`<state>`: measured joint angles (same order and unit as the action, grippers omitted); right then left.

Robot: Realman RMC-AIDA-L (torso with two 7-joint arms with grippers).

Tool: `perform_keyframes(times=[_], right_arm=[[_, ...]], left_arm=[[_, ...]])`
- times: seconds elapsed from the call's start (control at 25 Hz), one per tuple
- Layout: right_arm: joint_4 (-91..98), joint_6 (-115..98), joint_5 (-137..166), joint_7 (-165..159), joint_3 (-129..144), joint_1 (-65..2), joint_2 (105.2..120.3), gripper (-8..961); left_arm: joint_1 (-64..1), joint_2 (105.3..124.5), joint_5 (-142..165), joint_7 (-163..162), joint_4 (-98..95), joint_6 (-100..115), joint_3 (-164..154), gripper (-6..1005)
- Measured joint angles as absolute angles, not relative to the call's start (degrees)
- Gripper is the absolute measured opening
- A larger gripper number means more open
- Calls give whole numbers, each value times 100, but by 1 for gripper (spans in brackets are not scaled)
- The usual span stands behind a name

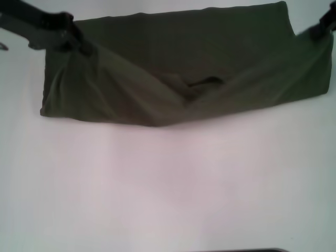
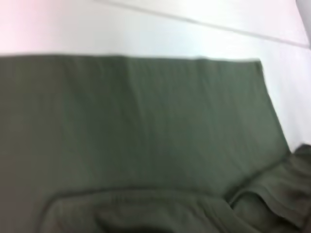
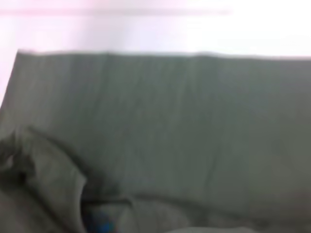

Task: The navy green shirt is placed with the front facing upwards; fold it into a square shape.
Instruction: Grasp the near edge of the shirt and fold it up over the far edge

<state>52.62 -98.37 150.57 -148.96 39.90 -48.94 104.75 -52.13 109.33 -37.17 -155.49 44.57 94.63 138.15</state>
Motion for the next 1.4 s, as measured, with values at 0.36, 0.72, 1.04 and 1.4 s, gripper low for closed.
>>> perform_keyframes(times=[0.36,0.72,1.04,1.4], right_arm=[[5346,-9081,15017,-15010,3850,-4913,10459,18],[5289,-8647,15028,-15039,3710,-4879,10460,19],[5200,-7741,15033,-15024,3771,-4732,10791,17],[5035,-6418,15059,-15019,4185,-4780,11126,19]], left_arm=[[-5230,10948,-3565,-15912,4483,8838,13662,31],[-5321,11048,-3424,-16123,4438,8014,13503,30],[-5370,11265,-3185,-16191,4398,7167,13279,27],[-5402,11457,-3072,-16191,4323,6266,13197,30]])
